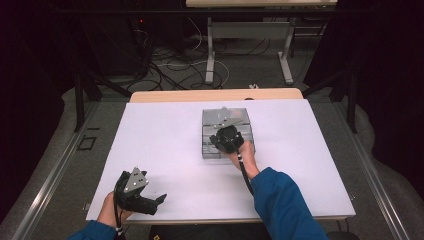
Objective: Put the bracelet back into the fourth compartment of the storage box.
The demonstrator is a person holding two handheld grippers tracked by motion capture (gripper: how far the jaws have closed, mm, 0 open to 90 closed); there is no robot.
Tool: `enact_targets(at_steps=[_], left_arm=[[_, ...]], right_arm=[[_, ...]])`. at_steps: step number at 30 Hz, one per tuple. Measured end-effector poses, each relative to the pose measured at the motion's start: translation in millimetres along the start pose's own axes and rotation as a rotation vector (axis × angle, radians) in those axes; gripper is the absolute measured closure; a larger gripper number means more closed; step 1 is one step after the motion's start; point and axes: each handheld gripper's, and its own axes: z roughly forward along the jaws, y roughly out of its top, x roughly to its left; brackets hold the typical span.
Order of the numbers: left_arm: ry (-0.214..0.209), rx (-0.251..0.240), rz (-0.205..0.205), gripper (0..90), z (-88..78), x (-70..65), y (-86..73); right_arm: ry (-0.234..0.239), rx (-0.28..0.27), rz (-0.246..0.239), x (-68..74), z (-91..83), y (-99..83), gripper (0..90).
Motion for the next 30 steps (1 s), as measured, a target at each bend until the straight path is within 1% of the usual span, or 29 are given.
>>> enact_targets(at_steps=[1,2,4,5,6,7,8,11,12,16,18,22,23,24,25,26,27,28,29,30], left_arm=[[-0.001,0.001,-0.002,0.2,0.0,0.0,0.1],[0.0,0.001,-0.001,0.2,0.0,0.1,0.1],[0.001,0.0,-0.001,0.2,0.1,0.2,0.1],[0.002,0.0,0.0,0.2,0.0,0.2,0.1],[0.003,-0.003,-0.001,0.2,0.0,0.1,0.0],[0.004,-0.005,-0.002,0.2,0.1,0.0,-0.2],[0.004,-0.005,-0.002,0.2,0.0,0.1,-0.2],[0.0,0.001,0.001,0.2,0.3,0.0,0.3],[-0.002,0.001,-0.002,0.2,0.6,-0.3,0.3],[0.002,-0.003,0.0,0.2,0.0,0.1,0.1],[0.003,0.0,0.0,0.2,0.0,0.3,0.2],[-0.001,0.001,-0.001,0.2,0.5,-0.1,0.2],[-0.003,0.0,-0.005,0.2,0.7,-0.3,0.2],[-0.002,0.002,0.0,0.2,0.6,-0.1,0.4],[-0.002,0.003,0.001,0.2,0.6,-0.1,0.5],[-0.008,0.003,-0.008,0.2,0.8,-0.7,0.2],[-0.007,0.002,-0.01,0.2,0.7,-0.7,0.0],[-0.006,0.004,-0.009,0.2,0.7,-0.1,-0.2],[-0.007,0.005,-0.008,0.3,0.9,-0.2,-0.2],[-0.007,0.005,-0.008,0.3,0.9,-0.2,-0.2]], right_arm=[[0.0,0.0,0.0,0.0,0.0,0.0,86.0],[-0.014,-0.018,-0.005,-1.8,2.8,-1.1,85.9],[-0.017,-0.018,-0.001,-2.4,3.4,-1.5,85.8],[-0.027,-0.006,0.005,-4.1,3.8,-1.8,85.8],[-0.027,-0.006,0.005,-4.1,3.8,-1.8,85.8],[-0.037,-0.002,0.021,-5.7,4.2,-2.4,85.7],[-0.043,-0.006,0.027,-6.9,5.0,-3.1,85.7],[-0.049,-0.005,0.033,-9.3,6.8,-4.2,85.6],[-0.053,0.014,0.045,-10.1,7.0,-4.4,85.6],[-0.043,0.03,0.041,-10.5,9.7,-5.0,85.5],[-0.051,0.047,0.058,-10.2,12.1,-6.3,85.5],[-0.053,0.055,0.056,-10.0,12.9,-6.5,85.5],[-0.049,0.077,0.033,-10.6,12.5,-5.4,85.5],[-0.041,0.081,0.036,-10.2,13.1,-5.5,85.6],[-0.04,0.07,0.033,-10.0,15.3,-6.3,85.6],[-0.04,0.07,0.033,-10.0,15.3,-6.3,85.6],[-0.044,0.058,0.041,-9.7,17.9,-7.5,85.6],[-0.038,0.09,0.043,-9.7,16.7,-6.7,85.5],[-0.041,0.097,0.036,-10.1,16.8,-6.7,85.5],[-0.032,0.059,0.042,-9.6,19.2,-7.8,85.5]])
